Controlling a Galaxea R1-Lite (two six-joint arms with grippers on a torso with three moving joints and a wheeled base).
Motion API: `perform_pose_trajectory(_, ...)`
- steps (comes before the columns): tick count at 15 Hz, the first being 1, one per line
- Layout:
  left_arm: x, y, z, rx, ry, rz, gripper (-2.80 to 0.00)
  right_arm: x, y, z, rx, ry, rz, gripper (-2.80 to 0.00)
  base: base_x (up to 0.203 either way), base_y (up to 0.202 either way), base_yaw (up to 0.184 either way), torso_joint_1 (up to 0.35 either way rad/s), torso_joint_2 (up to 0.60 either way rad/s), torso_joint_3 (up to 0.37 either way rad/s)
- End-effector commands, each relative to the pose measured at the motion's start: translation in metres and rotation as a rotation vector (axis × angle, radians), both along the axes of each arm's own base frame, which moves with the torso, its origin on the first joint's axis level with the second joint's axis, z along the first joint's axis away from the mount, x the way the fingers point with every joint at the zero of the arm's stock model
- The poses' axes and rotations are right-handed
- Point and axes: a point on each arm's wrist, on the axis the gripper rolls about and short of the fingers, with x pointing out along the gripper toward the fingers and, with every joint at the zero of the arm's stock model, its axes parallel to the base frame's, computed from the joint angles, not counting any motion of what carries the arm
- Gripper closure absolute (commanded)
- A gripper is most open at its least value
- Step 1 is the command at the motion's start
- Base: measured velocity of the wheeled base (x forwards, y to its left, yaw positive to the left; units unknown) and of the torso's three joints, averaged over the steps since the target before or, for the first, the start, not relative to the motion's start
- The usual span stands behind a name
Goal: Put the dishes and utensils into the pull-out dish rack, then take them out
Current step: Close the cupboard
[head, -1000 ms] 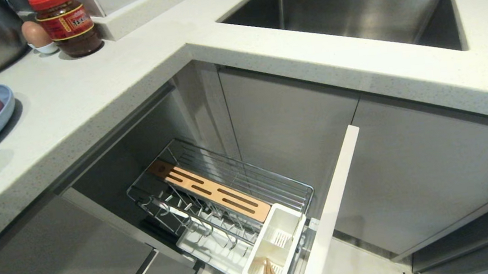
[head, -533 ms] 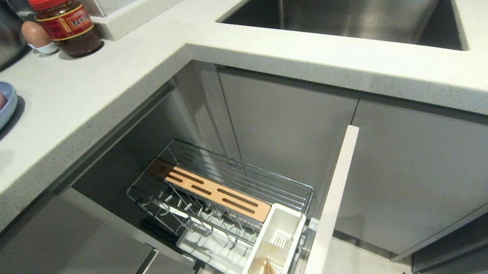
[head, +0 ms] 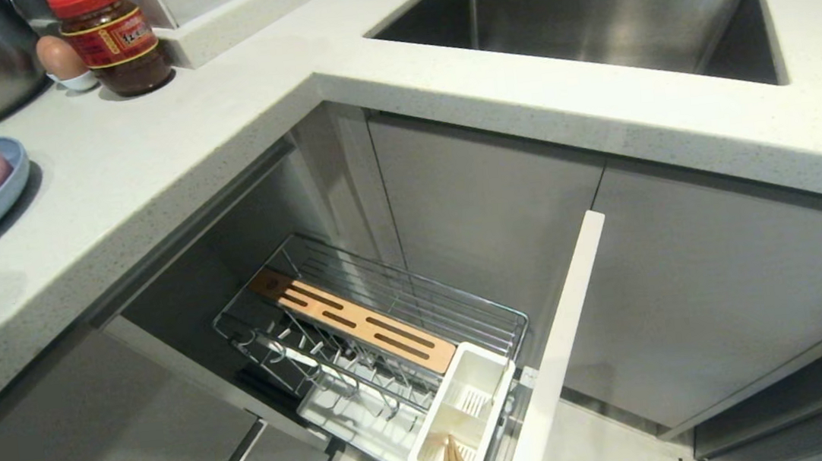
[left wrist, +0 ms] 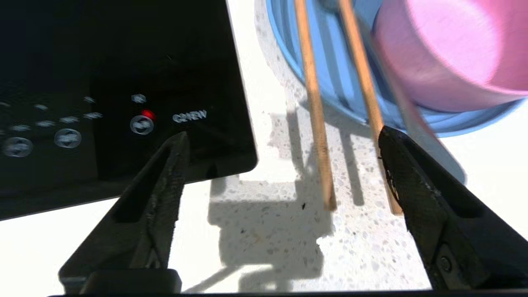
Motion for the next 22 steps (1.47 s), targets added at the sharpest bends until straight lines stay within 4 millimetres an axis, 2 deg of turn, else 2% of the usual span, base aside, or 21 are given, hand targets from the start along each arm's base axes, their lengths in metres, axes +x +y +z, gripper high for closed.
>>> perform_pose_trajectory(1, -0.017, -0.006, 0.006, 0.043, -0.037, 0.017, -2.80, 0.000, 0.000, 0.000, 0.000, -0.005, 0.000, 0.00, 0.000, 0.000, 0.000, 0.000, 0.00, 0.000)
perform_pose_trajectory(2, -0.021, -0.008, 0.009, 0.063, -0.051, 0.022, 0.00, 0.000, 0.000, 0.000, 0.000, -0.005, 0.000, 0.00, 0.000, 0.000, 0.000, 0.000, 0.00, 0.000)
perform_pose_trajectory(7, -0.054, -0.023, 0.049, 0.149, -0.240, -0.026, 0.00, 0.000, 0.000, 0.000, 0.000, -0.005, 0.000, 0.00, 0.000, 0.000, 0.000, 0.006, 0.00, 0.000)
perform_pose_trajectory(9, -0.071, -0.031, 0.071, 0.174, -0.361, -0.110, 0.00, 0.000, 0.000, 0.000, 0.000, -0.005, 0.000, 0.00, 0.000, 0.000, 0.000, 0.000, 0.00, 0.000)
perform_pose_trajectory(11, -0.076, -0.034, 0.085, 0.165, -0.440, -0.247, 0.00, 0.000, 0.000, 0.000, 0.000, -0.005, 0.000, 0.00, 0.000, 0.000, 0.000, 0.000, 0.00, 0.000)
perform_pose_trajectory(13, -0.068, -0.036, 0.096, 0.140, -0.488, -0.403, 0.00, 0.000, 0.000, 0.000, 0.000, -0.005, 0.000, 0.00, 0.000, 0.000, 0.000, 0.000, 0.00, 0.000)
perform_pose_trajectory(16, -0.037, -0.045, 0.107, 0.056, -0.499, -0.637, 0.00, 0.000, 0.000, 0.000, 0.000, -0.005, 0.000, 0.00, 0.000, 0.000, 0.000, 0.000, 0.00, 0.000)
perform_pose_trajectory(19, -0.012, -0.058, 0.102, -0.072, -0.459, -0.773, 0.00, 0.000, 0.000, 0.000, 0.000, -0.005, 0.000, 0.00, 0.000, 0.000, 0.000, 0.000, 0.00, 0.000)
perform_pose_trajectory(20, -0.010, -0.059, 0.101, -0.075, -0.445, -0.806, 0.00, 0.000, 0.000, 0.000, 0.000, -0.005, 0.000, 0.00, 0.000, 0.000, 0.000, 0.000, 0.00, 0.000)
perform_pose_trajectory(22, -0.032, -0.055, 0.096, -0.065, -0.427, -0.887, 0.00, 0.000, 0.000, 0.000, 0.000, -0.005, 0.000, 0.00, 0.000, 0.000, 0.000, 0.000, 0.00, 0.000)
